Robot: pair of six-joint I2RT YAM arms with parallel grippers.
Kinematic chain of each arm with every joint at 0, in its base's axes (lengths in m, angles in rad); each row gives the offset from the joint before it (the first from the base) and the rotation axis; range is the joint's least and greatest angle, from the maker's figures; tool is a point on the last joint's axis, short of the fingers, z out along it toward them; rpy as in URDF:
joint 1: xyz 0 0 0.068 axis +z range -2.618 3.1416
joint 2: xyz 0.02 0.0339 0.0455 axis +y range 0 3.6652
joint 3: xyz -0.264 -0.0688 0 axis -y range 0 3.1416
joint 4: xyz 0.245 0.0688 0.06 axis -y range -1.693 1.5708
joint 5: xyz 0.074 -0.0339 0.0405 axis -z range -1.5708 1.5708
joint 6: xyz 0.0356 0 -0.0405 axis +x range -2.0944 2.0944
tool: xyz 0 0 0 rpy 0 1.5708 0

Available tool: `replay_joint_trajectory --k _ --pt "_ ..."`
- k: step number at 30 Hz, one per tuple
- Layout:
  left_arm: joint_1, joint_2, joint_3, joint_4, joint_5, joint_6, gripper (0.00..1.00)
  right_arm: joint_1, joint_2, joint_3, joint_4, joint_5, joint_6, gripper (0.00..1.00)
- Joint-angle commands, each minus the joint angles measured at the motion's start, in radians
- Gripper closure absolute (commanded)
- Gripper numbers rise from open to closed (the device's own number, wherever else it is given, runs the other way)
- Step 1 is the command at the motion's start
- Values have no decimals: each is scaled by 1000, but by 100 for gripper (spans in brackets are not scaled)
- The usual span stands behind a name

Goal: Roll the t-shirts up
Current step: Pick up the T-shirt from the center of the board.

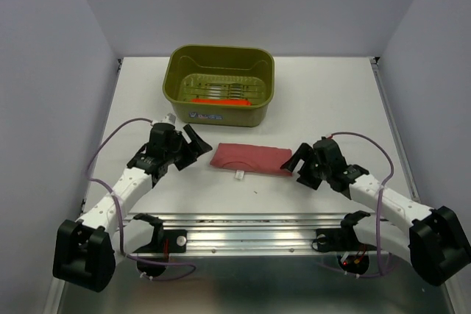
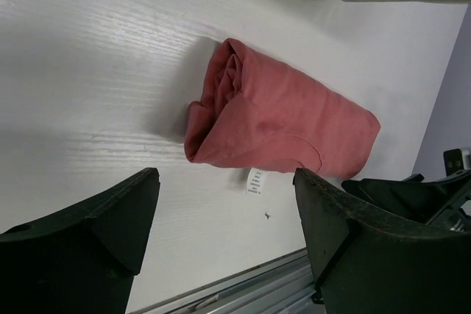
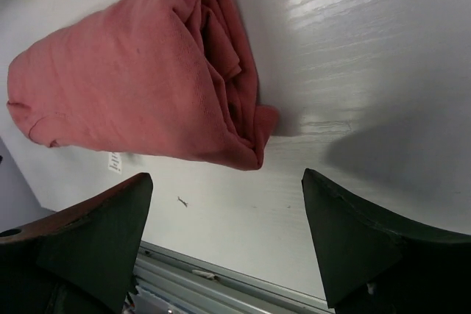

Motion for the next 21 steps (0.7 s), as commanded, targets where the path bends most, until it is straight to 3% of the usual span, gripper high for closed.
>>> replay_joint_trajectory --k 1,8,21 --pt "-9 44 -42 173 71 -78 15 -6 26 -43 159 -82 116 13" --pt "-17 110 -73 264 94 -84 14 -6 58 -93 230 -27 210 15" --pt "-29 168 -91 305 143 -90 10 -6 187 -123 377 126 227 23"
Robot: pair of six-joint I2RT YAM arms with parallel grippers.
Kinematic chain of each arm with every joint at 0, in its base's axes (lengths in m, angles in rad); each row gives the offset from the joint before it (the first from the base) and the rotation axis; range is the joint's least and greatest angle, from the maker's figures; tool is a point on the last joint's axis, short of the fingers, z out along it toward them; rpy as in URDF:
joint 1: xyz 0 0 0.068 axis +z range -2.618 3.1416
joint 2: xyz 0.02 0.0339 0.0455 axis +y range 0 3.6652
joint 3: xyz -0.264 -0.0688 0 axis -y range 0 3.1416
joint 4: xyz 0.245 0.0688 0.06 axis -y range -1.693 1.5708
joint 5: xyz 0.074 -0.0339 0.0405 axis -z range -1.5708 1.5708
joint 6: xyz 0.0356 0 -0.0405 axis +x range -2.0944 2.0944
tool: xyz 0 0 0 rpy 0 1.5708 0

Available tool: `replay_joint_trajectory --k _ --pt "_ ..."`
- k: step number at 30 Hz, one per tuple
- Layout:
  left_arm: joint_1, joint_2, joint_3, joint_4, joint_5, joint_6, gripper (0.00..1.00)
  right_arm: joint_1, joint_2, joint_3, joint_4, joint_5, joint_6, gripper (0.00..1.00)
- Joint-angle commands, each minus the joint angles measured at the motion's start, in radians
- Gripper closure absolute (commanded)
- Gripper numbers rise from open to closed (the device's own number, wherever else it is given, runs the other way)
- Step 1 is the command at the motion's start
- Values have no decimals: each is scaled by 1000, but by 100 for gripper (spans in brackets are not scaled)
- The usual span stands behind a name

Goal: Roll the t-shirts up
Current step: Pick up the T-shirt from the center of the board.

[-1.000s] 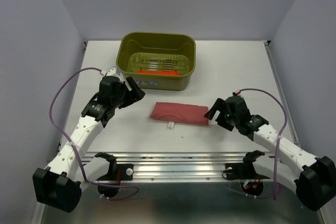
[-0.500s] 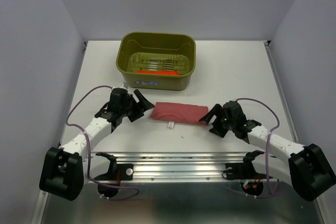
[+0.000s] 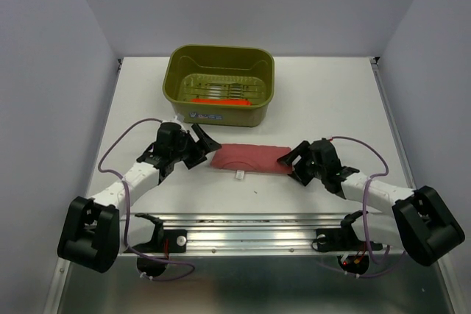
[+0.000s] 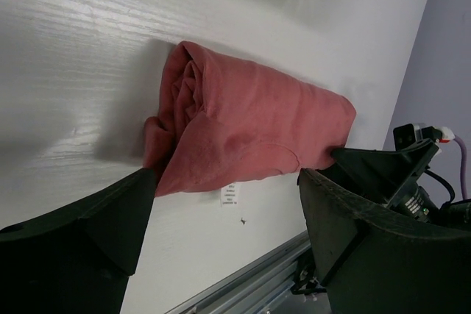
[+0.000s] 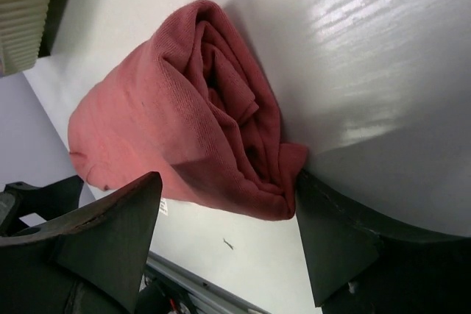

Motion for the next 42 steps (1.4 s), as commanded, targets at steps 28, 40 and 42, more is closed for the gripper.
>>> replay_joint_trajectory --k 28,40,42 --pt "-82 220 -24 104 -10 -67 22 -6 93 -34 41 137 -19 78" --pt "-104 269 1 116 -45 -57 96 -6 89 -26 41 122 -42 85" --pt "-106 272 1 116 -44 -54 100 -6 87 -17 39 122 -49 87"
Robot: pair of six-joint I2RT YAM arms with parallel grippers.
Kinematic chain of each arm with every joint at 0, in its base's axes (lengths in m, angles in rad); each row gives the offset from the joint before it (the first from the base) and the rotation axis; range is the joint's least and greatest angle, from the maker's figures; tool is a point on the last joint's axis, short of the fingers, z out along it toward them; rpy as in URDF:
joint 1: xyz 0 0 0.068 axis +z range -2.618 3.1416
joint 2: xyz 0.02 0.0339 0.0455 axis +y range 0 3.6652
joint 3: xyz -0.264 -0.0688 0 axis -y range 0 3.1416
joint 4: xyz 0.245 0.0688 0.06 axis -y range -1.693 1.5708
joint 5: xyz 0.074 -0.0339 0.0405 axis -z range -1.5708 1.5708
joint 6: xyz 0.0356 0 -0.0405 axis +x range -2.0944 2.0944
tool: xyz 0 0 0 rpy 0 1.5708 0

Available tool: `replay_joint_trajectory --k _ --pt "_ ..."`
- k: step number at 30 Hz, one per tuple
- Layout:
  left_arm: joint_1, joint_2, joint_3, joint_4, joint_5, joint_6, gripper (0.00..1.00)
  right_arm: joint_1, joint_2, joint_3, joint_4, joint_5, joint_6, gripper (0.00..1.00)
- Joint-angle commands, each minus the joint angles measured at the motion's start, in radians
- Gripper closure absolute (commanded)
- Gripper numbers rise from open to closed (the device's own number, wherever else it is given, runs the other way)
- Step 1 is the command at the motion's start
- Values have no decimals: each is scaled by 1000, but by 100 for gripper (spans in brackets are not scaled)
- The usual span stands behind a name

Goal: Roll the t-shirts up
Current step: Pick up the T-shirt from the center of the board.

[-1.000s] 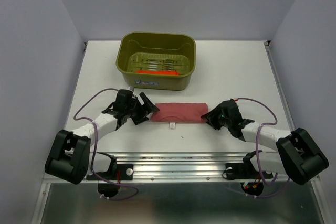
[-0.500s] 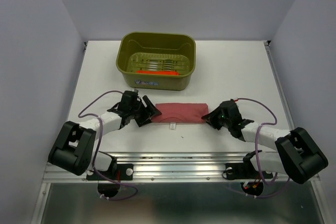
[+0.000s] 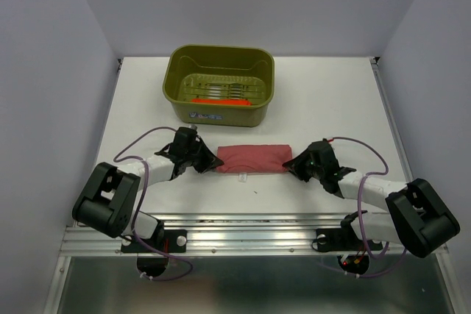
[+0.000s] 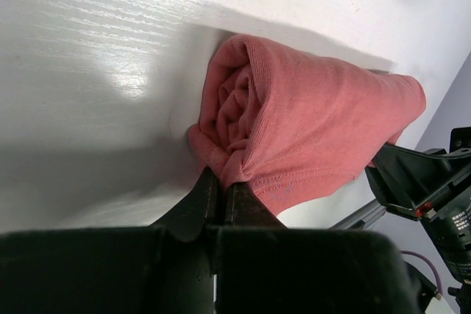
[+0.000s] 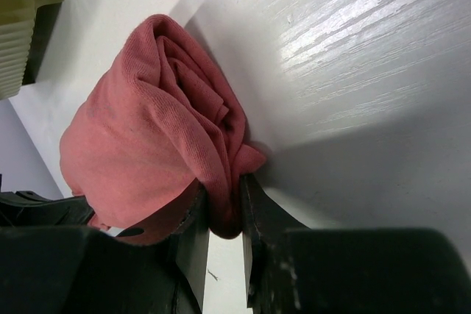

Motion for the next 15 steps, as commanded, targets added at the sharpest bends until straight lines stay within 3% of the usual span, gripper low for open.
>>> replay_joint_trajectory --k 1,2,3,6,8,11,15 --pt "-10 8 22 -4 -29 26 100 -6 9 -1 -41 34 -41 87" --pt "-10 7 24 -4 -31 29 100 -6 9 2 -43 32 -41 87" --pt "-8 7 27 -11 -34 30 100 -6 6 -1 -43 28 -41 78" --pt "-8 8 41 -33 -45 44 100 -6 -13 -19 -46 34 -33 33" --pt "-10 11 44 -39 -46 52 100 -6 -26 -27 -44 34 -29 20" --pt "-10 19 50 -42 -45 60 100 -15 -18 -23 -43 28 -41 16" --pt "-8 30 61 -44 -40 70 100 -27 -1 2 -43 27 -69 19"
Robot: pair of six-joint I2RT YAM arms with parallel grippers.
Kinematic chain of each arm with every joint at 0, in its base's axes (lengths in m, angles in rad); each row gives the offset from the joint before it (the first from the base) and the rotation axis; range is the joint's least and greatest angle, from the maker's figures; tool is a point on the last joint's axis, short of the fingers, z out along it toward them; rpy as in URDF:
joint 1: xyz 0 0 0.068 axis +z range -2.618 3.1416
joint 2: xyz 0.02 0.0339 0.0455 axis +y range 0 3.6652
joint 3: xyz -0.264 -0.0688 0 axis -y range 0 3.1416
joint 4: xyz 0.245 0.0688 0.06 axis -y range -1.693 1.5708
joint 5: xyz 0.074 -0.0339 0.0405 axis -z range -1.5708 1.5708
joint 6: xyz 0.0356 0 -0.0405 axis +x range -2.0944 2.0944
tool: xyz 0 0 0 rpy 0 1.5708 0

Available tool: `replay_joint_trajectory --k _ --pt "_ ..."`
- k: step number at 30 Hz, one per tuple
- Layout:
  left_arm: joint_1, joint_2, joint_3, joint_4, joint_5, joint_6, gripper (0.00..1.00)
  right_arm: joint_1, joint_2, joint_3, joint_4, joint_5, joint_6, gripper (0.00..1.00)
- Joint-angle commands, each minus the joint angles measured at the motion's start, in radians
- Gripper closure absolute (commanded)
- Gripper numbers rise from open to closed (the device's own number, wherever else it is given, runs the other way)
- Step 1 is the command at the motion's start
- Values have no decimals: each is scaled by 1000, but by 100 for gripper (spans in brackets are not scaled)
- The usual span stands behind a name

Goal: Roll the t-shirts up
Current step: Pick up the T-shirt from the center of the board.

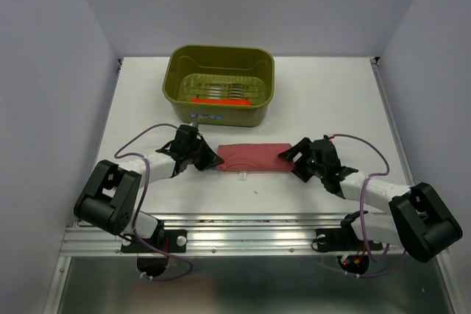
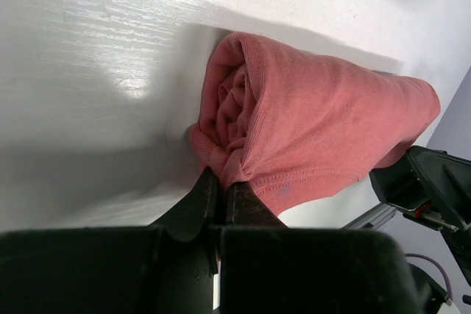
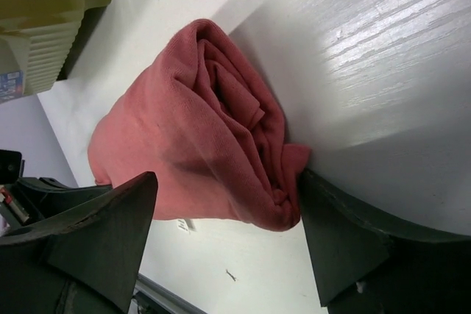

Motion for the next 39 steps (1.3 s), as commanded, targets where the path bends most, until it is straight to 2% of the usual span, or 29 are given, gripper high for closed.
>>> replay_joint_trajectory --k 1,6,9,11,15,17,18,19,20,21,24,29,31,32,34,35,36,39 --pt "-9 12 31 -30 -30 41 100 -21 40 2 -77 36 -55 21" --pt "-9 12 41 -38 -30 52 100 -70 69 18 -75 13 -89 33" --pt "-9 18 45 -38 -28 58 100 -70 99 30 -65 7 -107 41" --pt "-7 22 48 -38 -28 61 100 -70 127 33 -56 10 -112 41" --pt "-9 24 45 -36 -25 66 100 -70 174 27 -17 16 -111 52" --pt "-9 24 45 -36 -25 67 100 -70 199 28 -5 18 -110 52" --pt "-7 22 45 -36 -22 69 100 -70 205 30 1 14 -112 47" --pt "-7 21 45 -38 -20 69 100 -70 214 33 1 13 -117 35" --pt "-7 21 47 -41 -22 70 100 -70 214 35 1 13 -121 34" --pt "-7 18 47 -44 -23 72 100 -70 222 33 6 13 -126 28" --pt "-7 13 47 -46 -23 75 100 -70 237 38 9 8 -137 29" --pt "-7 18 57 -49 -16 83 100 -70 251 39 35 -2 -160 46" --pt "-9 22 62 -56 -17 89 100 -70 265 41 53 -28 -169 58" --pt "-9 24 62 -56 -16 89 100 -70 270 41 63 -38 -172 70" --pt "-7 24 64 -58 -17 89 100 -70 274 42 67 -39 -175 83" --pt "-9 24 65 -58 -16 89 100 -70 274 44 66 -42 -178 94" --pt "-9 24 65 -58 -17 92 100 -70 273 44 66 -44 -181 99" --pt "-7 21 77 -76 -23 101 100 -70 236 48 54 -50 -195 99"
